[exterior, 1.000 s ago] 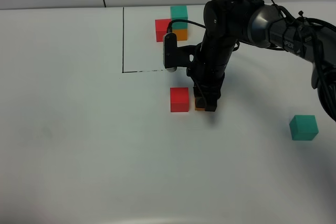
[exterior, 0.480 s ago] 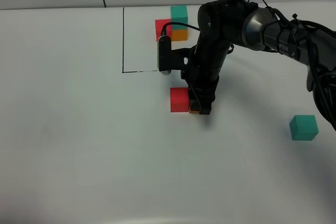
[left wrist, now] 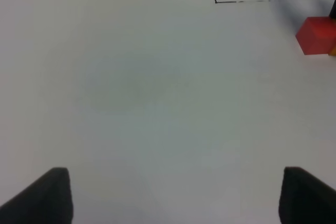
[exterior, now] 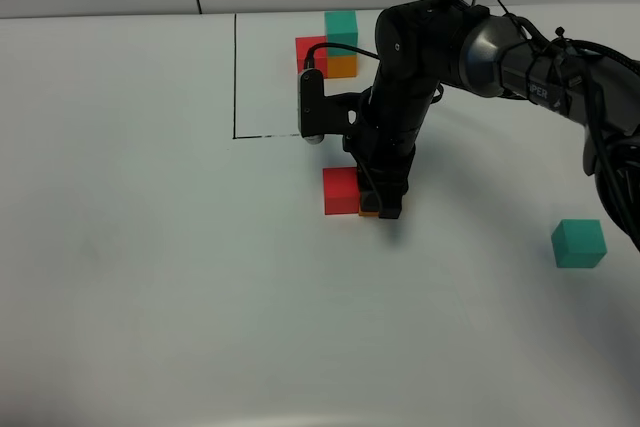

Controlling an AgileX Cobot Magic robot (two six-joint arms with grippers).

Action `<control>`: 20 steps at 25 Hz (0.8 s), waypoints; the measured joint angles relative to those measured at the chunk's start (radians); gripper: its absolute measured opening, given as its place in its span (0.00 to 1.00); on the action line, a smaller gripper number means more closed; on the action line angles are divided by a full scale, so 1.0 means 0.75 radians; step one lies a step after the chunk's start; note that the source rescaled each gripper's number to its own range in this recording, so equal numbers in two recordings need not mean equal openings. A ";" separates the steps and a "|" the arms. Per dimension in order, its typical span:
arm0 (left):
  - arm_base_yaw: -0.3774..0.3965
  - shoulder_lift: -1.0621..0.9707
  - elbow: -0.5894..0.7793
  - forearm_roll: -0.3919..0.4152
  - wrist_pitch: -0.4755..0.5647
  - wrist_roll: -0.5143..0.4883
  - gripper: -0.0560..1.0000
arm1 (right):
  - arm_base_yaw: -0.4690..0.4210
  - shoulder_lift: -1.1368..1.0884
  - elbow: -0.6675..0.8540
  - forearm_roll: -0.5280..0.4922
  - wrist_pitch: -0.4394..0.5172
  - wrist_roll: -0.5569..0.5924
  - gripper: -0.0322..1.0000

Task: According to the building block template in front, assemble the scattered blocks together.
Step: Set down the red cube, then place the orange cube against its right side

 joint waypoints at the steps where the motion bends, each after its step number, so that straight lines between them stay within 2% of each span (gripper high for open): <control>1: 0.000 0.000 0.000 0.000 0.000 0.000 0.69 | 0.000 0.000 0.000 0.000 -0.002 -0.003 0.04; 20: 0.000 0.000 0.000 0.000 0.000 0.000 0.69 | 0.001 0.000 0.000 0.014 -0.023 0.040 0.04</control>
